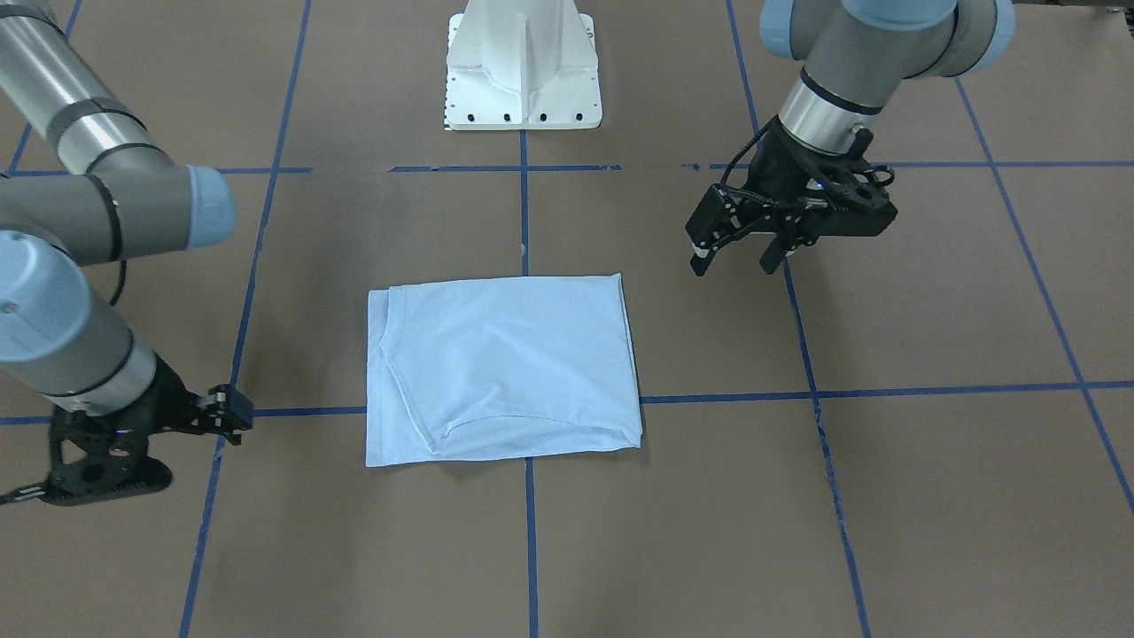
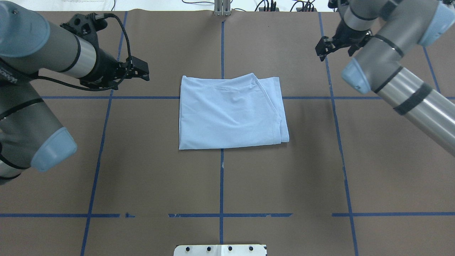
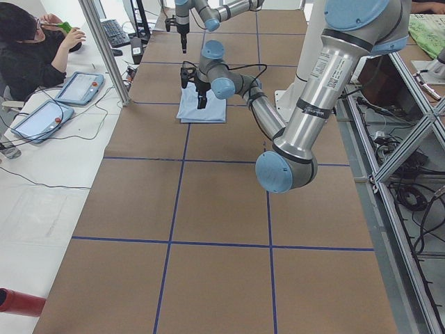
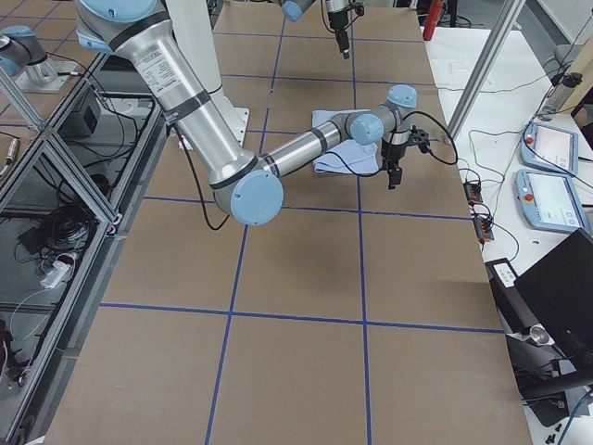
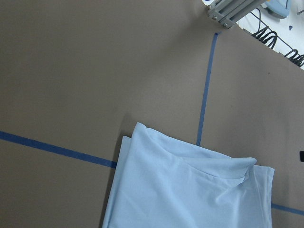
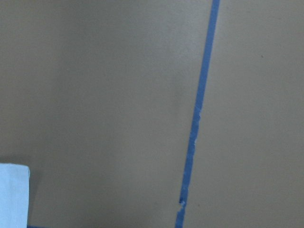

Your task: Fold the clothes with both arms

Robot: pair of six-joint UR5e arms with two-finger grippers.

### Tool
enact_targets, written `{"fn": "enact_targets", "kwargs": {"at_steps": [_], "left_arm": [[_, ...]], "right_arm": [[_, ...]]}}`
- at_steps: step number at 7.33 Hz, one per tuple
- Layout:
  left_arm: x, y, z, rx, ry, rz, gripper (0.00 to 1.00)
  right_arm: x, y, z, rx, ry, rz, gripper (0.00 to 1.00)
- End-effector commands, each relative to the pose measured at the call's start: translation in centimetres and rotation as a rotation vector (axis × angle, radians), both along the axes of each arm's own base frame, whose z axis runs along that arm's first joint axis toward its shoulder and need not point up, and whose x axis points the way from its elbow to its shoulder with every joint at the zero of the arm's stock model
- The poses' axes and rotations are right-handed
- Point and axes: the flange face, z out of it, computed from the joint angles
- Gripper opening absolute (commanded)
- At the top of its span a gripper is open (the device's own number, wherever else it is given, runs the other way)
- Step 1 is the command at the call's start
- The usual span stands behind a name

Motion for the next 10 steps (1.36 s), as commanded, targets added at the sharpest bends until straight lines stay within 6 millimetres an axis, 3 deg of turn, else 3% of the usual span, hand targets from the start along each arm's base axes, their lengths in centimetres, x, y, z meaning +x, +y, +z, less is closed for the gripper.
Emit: {"fn": "enact_targets", "kwargs": {"at_steps": [1, 2, 4, 5, 6, 7, 8, 9, 10], "left_arm": [[-6.6, -3.5, 2.9, 0.069, -0.159, 0.074, 1.0], [-11.2, -4.6, 5.6, 0.106, -0.199, 0.109, 1.0], [-19.6, -4.7, 12.1, 0.167, -0.254, 0.201, 1.0], [-23.6, -4.5, 16.3, 0.185, -0.279, 0.25, 1.0], [-27.2, -5.2, 20.0, 0.208, -0.299, 0.296, 1.0], [-31.0, -4.6, 25.8, 0.23, -0.346, 0.363, 1.0], [-34.7, -4.4, 30.0, 0.317, -0.396, 0.454, 1.0], [-37.8, -2.7, 34.4, 0.323, -0.413, 0.503, 1.0], [-37.7, -2.3, 36.5, 0.266, -0.4, 0.482, 1.0]], "right_arm": [[9.3, 5.3, 3.2, -0.008, -0.02, -0.042, 1.0], [14.6, 7.6, 6.7, -0.03, -0.067, -0.059, 1.0], [25.1, 11.6, 15.5, -0.026, -0.115, -0.094, 1.0], [28.0, 13.6, 18.5, -0.024, -0.111, -0.098, 1.0], [30.3, 15.0, 20.3, -0.027, -0.107, -0.089, 1.0], [31.9, 16.6, 21.8, -0.044, -0.108, -0.07, 1.0], [32.0, 18.1, 23.2, -0.077, -0.121, -0.062, 1.0], [32.0, 18.2, 23.6, -0.081, -0.124, -0.064, 1.0], [32.0, 17.9, 22.8, -0.074, -0.127, -0.054, 1.0]]}}
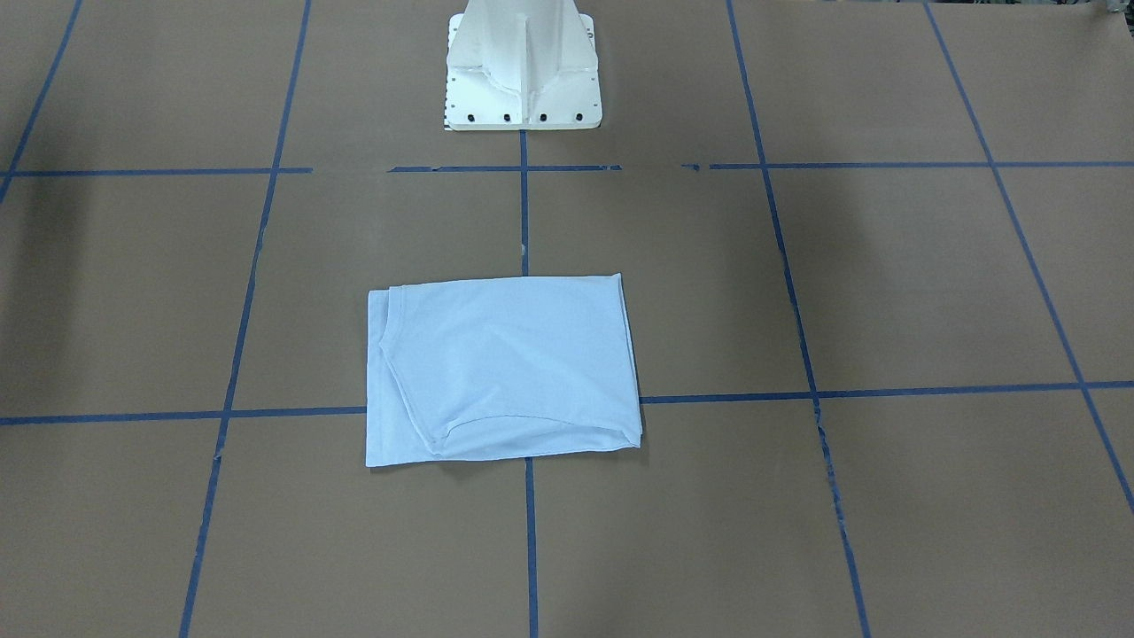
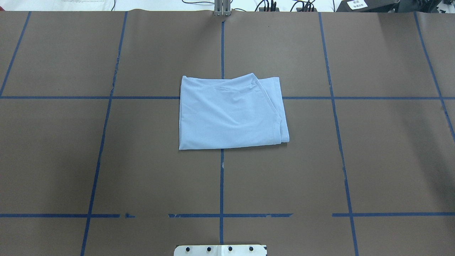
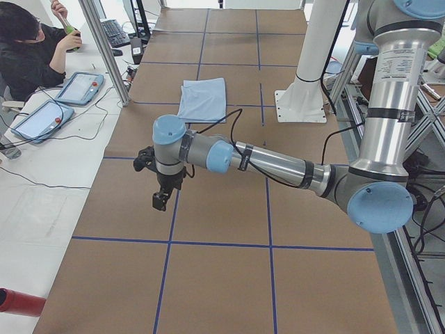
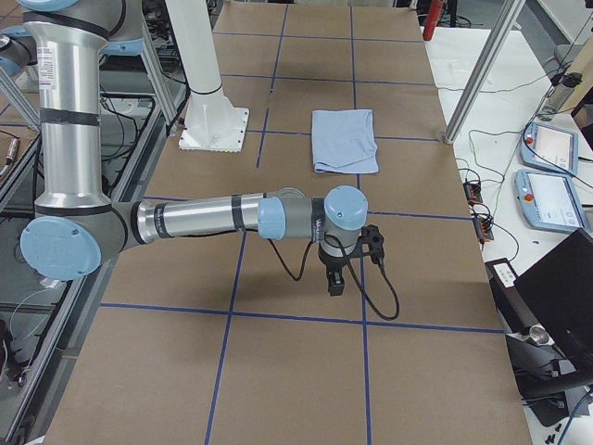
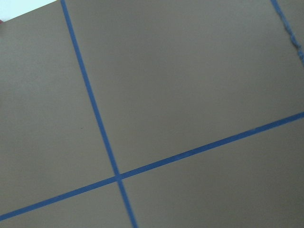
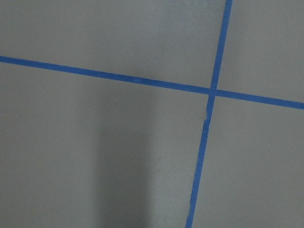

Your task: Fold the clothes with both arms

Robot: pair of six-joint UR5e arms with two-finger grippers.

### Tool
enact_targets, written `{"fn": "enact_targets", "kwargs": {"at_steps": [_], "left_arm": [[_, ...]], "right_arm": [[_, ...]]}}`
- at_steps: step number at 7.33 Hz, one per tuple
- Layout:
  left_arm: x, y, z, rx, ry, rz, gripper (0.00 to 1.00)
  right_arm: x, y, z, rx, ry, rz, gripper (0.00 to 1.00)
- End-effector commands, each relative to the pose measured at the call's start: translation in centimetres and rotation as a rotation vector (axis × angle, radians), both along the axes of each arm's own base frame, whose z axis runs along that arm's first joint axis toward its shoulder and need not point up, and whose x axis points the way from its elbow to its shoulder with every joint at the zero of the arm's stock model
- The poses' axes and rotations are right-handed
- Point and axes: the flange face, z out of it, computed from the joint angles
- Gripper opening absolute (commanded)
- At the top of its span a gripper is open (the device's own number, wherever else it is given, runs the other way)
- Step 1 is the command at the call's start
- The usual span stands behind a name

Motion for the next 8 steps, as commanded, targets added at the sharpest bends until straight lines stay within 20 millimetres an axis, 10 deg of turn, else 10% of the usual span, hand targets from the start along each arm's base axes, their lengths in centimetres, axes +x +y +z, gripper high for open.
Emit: {"fn": "enact_targets", "kwargs": {"at_steps": [1, 4, 8], "left_arm": [[-1.6, 0.6, 6.6, -0.047, -0.024, -0.024, 1.0], [-1.6, 1.1, 11.0, -0.063, -0.019, -0.045, 1.0], [-1.5, 1.0, 6.7, -0.151, 0.006, -0.154, 1.0]], "right_arm": [[0.1, 0.6, 0.8, -0.022, 0.003, 0.006, 1.0], [0.3, 2.6, 2.5, -0.067, -0.002, 0.014, 1.0], [1.0, 2.8, 2.8, -0.074, -0.003, 0.031, 1.0]]}}
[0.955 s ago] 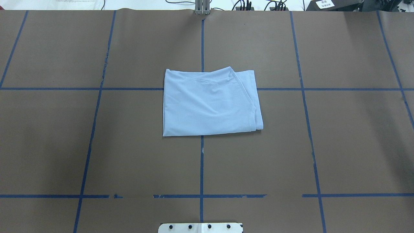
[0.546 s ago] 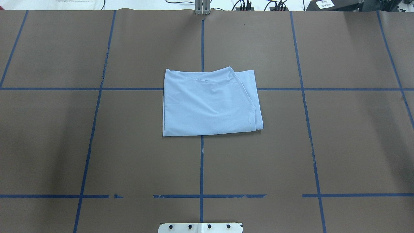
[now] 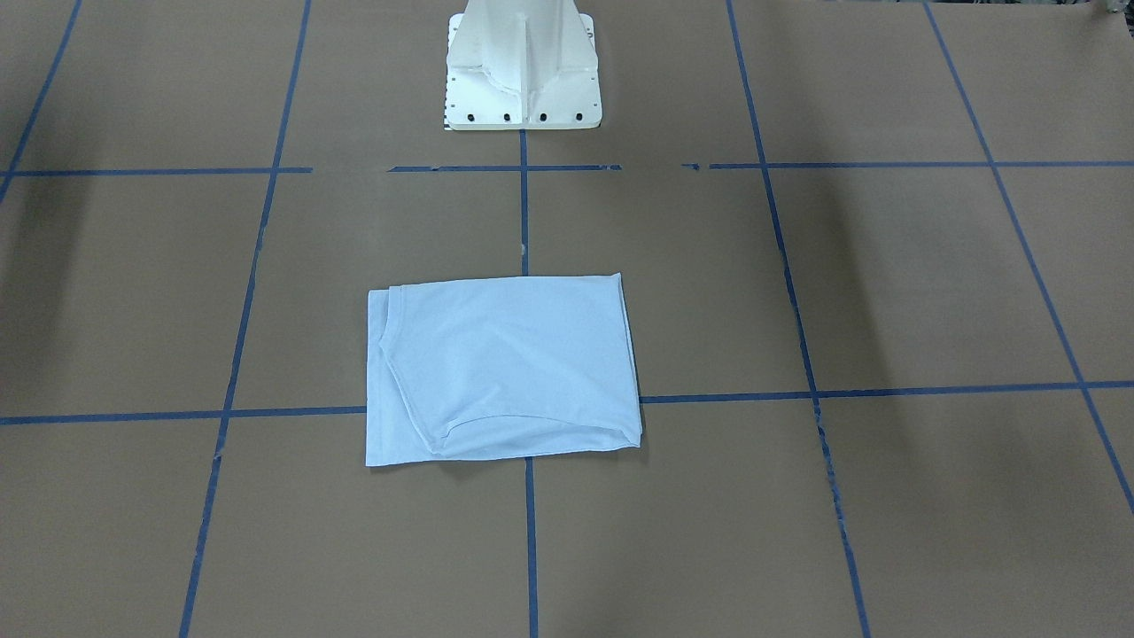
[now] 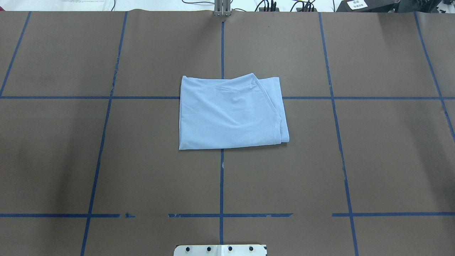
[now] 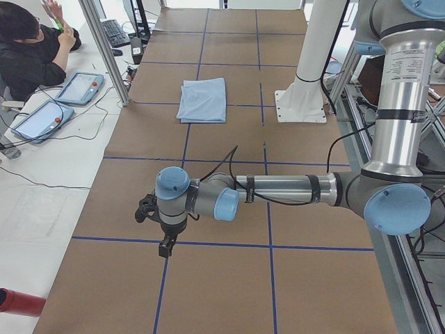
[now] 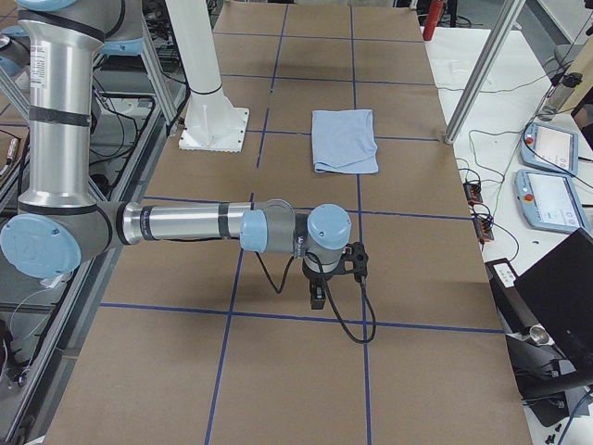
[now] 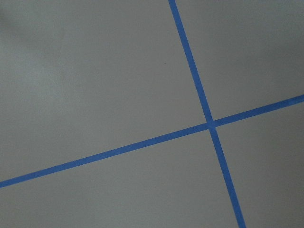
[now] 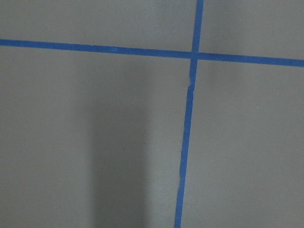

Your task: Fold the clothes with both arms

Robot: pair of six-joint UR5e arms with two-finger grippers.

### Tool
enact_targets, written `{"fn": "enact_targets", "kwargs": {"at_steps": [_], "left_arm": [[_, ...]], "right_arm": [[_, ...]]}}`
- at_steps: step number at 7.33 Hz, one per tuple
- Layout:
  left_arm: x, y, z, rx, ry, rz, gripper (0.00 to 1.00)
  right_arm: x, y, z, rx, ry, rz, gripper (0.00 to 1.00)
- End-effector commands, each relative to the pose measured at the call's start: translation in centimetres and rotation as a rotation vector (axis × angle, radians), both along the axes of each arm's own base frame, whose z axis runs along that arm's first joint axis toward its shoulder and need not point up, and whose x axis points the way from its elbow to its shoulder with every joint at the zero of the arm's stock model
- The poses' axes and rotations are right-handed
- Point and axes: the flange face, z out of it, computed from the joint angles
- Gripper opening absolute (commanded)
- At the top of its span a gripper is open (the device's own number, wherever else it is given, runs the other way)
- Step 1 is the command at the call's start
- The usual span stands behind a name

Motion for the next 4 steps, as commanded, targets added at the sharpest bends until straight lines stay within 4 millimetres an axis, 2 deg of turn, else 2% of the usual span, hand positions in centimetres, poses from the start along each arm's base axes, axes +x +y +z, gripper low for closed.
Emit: {"fn": "enact_targets", "kwargs": {"at_steps": [1, 4], "left_arm": [[0.1, 0.3, -2.4, -0.07, 0.028, -0.036, 1.0], [0.5, 0.5, -2.6, -0.088, 0.068, -0.041, 1.0]], "right_arm": [[0.2, 0.1, 0.2, -0.005, 0.0, 0.005, 1.0], [1.0, 1.5, 1.4, -0.037, 0.0, 0.025, 1.0]]}}
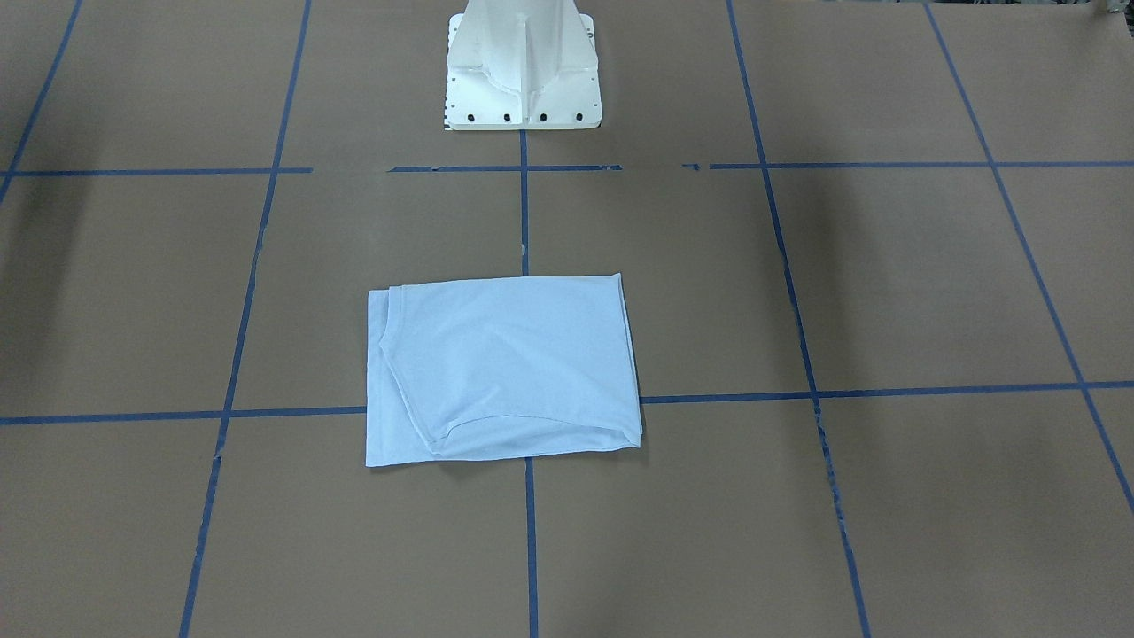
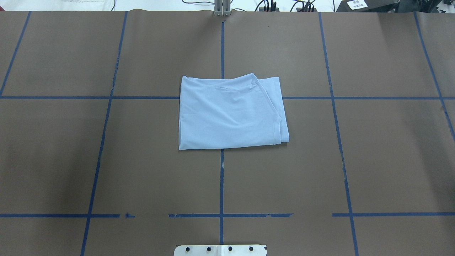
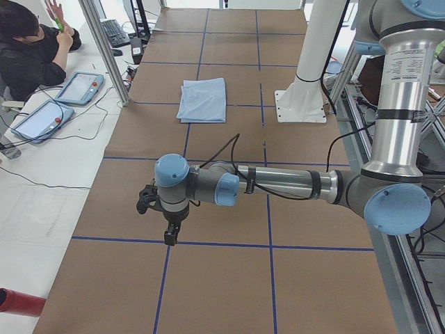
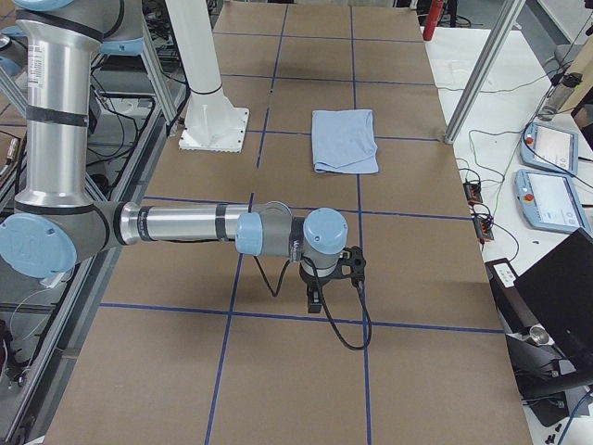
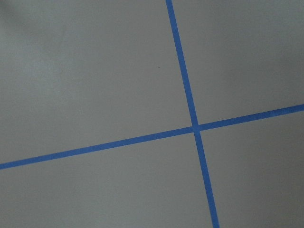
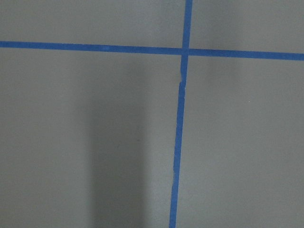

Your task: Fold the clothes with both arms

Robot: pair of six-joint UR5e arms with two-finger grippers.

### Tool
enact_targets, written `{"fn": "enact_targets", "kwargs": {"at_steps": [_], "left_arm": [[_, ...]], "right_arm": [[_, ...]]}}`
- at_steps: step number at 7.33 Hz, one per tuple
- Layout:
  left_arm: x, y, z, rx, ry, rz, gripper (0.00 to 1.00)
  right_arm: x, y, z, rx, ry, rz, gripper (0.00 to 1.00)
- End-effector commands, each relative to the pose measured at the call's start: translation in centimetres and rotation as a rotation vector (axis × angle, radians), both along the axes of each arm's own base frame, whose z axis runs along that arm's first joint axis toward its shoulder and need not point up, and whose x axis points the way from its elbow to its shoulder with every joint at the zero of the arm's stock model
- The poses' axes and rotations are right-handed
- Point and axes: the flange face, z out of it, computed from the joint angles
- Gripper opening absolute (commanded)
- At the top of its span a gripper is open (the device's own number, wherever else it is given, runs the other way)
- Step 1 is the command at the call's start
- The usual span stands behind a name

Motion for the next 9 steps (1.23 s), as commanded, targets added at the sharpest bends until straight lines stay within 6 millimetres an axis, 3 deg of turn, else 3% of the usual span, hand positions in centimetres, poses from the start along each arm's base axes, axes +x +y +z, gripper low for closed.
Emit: {"fn": "enact_targets", "kwargs": {"at_steps": [1, 9], "left_arm": [[0.0, 0.0, -0.1, -0.005, 0.007, -0.003, 1.0], [0.0, 0.3, 0.7, -0.047, 0.01, -0.037, 1.0]], "right_arm": [[0.2, 0.7, 0.9, -0.064, 0.002, 0.045, 1.0], [0.2, -0.8, -0.7, -0.043, -0.006, 0.111, 1.0]]}}
